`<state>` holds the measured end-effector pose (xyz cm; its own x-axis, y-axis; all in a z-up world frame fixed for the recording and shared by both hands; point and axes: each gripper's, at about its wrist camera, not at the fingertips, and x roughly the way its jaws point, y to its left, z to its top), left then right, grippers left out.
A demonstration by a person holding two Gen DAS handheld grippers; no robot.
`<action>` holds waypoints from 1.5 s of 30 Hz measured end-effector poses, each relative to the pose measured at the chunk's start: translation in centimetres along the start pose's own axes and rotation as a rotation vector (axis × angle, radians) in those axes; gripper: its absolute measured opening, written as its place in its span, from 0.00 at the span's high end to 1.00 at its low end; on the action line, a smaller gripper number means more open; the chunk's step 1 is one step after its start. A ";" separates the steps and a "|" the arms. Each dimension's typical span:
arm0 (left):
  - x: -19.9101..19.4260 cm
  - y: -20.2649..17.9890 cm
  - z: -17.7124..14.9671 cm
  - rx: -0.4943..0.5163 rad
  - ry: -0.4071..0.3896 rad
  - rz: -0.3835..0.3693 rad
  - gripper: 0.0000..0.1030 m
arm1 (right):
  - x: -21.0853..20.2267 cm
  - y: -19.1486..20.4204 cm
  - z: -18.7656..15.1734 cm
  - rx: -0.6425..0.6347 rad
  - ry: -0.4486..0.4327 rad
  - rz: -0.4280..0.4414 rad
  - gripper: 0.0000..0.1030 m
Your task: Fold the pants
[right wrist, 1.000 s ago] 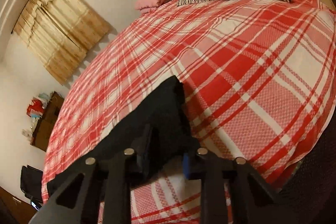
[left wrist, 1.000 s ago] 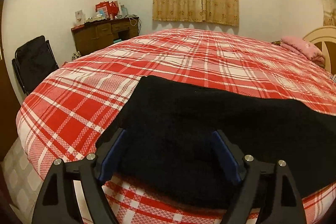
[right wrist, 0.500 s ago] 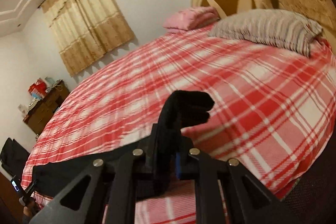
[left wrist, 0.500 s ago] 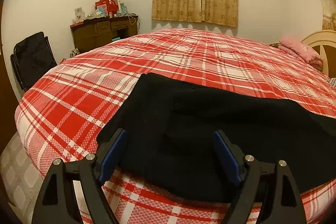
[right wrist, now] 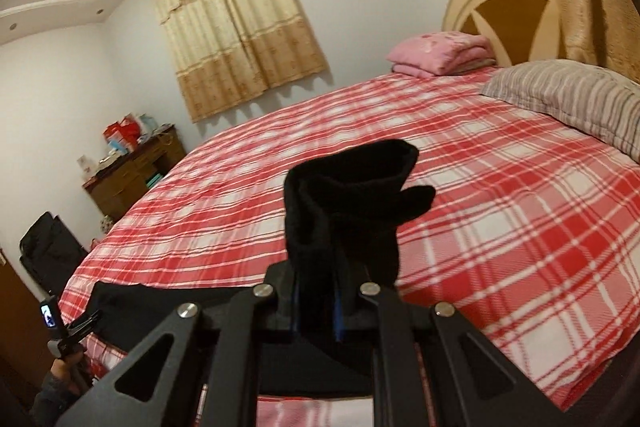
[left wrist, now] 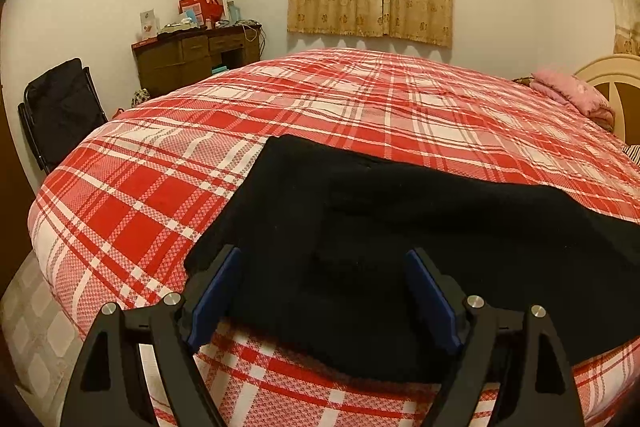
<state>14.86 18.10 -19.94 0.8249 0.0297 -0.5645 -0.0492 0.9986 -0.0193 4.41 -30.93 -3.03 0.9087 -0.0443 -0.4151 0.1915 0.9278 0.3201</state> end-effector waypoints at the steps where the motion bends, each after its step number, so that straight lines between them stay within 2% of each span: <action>1: 0.0 0.0 0.0 0.001 0.000 0.001 0.18 | 0.1 0.4 -0.1 -0.004 0.002 0.010 0.86; 12: 0.0 0.0 -0.1 0.004 0.000 0.002 0.18 | 3.1 5.6 -0.7 -0.080 0.042 0.115 0.86; 24: 0.1 -0.1 -0.1 0.006 -0.001 0.004 0.18 | 6.5 10.1 -2.9 -0.157 0.123 0.193 0.86; 41: 0.0 -0.1 -0.2 0.008 -0.004 0.004 0.17 | 10.2 14.5 -6.6 -0.251 0.245 0.241 0.86; 45: -0.9 0.4 0.1 -0.044 -0.024 0.000 0.17 | 11.3 15.8 -7.8 -0.314 0.287 0.240 0.86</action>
<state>14.19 18.48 -19.34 0.8380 0.0312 -0.5448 -0.0734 0.9957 -0.0559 14.79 -13.85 -9.31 0.7659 0.2470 -0.5936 -0.1719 0.9683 0.1811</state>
